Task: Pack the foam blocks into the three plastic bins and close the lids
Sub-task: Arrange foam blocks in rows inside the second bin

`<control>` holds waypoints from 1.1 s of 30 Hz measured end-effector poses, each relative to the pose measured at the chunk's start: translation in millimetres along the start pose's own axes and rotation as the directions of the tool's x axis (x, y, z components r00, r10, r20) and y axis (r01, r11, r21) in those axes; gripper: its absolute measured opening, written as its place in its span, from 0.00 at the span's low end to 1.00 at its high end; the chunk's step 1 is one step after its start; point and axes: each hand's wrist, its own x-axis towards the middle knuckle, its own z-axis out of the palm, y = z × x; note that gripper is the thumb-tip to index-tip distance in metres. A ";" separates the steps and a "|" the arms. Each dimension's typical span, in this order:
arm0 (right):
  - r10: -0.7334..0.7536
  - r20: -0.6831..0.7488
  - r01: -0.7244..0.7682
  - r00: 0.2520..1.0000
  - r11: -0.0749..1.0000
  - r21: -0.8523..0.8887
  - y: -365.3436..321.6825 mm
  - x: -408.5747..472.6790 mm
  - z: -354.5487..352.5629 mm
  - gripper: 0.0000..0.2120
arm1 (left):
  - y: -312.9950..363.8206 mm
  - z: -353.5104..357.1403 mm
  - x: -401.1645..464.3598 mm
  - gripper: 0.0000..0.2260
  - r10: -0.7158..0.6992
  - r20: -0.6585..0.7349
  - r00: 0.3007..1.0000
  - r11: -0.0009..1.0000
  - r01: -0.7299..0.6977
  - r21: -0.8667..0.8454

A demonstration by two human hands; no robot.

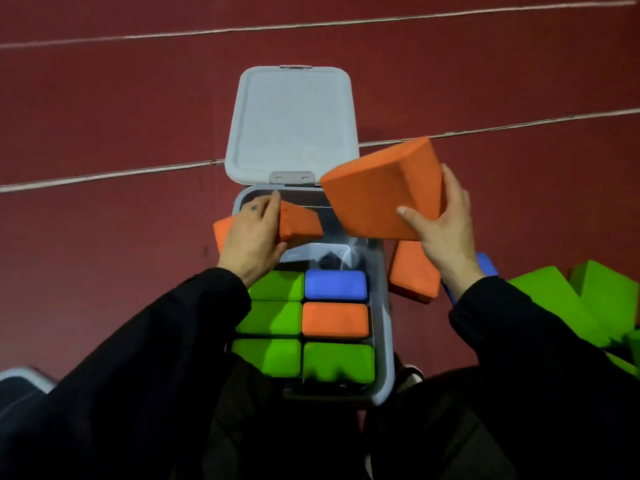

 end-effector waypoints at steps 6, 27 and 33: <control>-0.076 0.165 0.114 0.983 0.966 -0.233 20.8 4.3 54.0 0.43 | -14.2 72.6 8.7 0.46 0.065 0.311 0.948 0.920 -0.178 0.350; 0.026 0.726 0.612 0.687 0.518 -0.598 120.9 22.7 153.8 0.41 | -45.5 159.1 -9.3 0.32 -0.242 0.393 0.887 0.962 0.168 0.213; 0.153 0.649 0.481 0.745 0.551 -0.682 139.0 -0.1 197.3 0.48 | -50.3 163.1 -8.7 0.32 -0.207 0.358 0.910 0.975 0.164 0.147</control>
